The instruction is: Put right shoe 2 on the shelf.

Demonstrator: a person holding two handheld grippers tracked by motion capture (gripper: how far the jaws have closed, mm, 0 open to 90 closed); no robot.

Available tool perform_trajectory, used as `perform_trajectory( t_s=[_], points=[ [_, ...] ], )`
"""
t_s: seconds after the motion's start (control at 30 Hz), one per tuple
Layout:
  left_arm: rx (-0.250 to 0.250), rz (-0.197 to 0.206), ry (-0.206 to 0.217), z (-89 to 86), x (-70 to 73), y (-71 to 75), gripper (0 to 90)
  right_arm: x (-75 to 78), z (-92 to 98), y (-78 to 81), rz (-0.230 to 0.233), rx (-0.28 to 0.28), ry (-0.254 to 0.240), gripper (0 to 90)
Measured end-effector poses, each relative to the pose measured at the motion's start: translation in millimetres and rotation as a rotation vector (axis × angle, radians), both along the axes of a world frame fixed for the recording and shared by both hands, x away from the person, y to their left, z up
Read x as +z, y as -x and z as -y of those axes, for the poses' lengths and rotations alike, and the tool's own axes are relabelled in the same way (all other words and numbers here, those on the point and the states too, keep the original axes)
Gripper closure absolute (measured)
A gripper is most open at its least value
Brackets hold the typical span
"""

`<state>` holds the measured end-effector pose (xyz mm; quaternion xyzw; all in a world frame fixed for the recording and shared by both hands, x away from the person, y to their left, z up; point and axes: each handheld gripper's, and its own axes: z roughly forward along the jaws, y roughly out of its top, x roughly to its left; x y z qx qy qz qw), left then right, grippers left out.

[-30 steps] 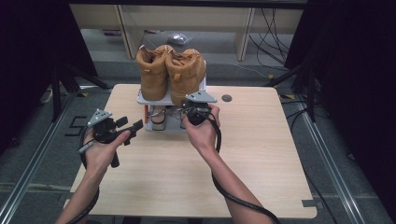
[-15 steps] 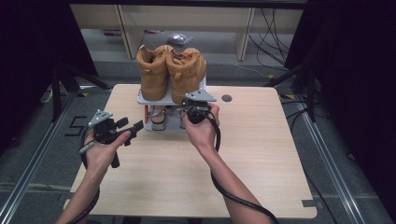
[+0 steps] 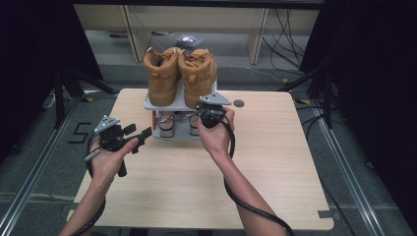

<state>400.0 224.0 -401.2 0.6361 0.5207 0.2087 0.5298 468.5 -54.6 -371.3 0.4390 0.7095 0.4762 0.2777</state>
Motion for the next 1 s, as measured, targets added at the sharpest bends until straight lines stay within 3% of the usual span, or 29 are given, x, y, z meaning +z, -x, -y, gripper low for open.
perform_trajectory(
  t_s=[0.13, 0.2, 0.27, 0.53, 0.6, 0.63, 0.87, 1.0],
  points=[
    [0.0, 0.0, 0.001, 0.1, -0.2, -0.3, 29.9, -0.5, 2.0, -3.0, 0.02, -0.001, 0.025, 90.0],
    [0.0, 0.002, 0.002, 0.4, -0.1, -0.1, 29.9, -0.6, 1.4, -2.9, 0.003, 0.0, 0.003, 90.0],
    [-0.001, 0.002, 0.003, 0.9, -0.1, -0.2, 29.9, -1.9, 1.9, -4.7, 0.02, 0.007, 0.013, 90.0],
    [-0.004, 0.004, 0.01, 2.0, -0.8, 0.9, 29.9, -2.1, 6.9, -5.4, 0.012, 0.029, 0.019, 88.4],
    [0.003, 0.009, 0.016, -0.5, -0.7, 1.9, 29.9, -1.0, 14.7, -2.1, 0.026, 0.03, 0.004, 86.8],
    [0.008, 0.011, 0.021, -2.0, -0.8, 1.9, 30.0, 0.4, 18.3, 0.5, 0.01, 0.023, -0.008, 86.2],
    [0.034, 0.024, 0.034, -5.7, -1.8, -0.3, 30.6, 5.0, 61.2, 11.3, 0.03, -0.025, 0.018, 82.1],
    [0.04, 0.04, 0.035, -5.8, -2.1, -1.2, 30.8, 3.7, 78.9, 17.7, 0.016, -0.048, 0.023, 79.5]
  ],
)
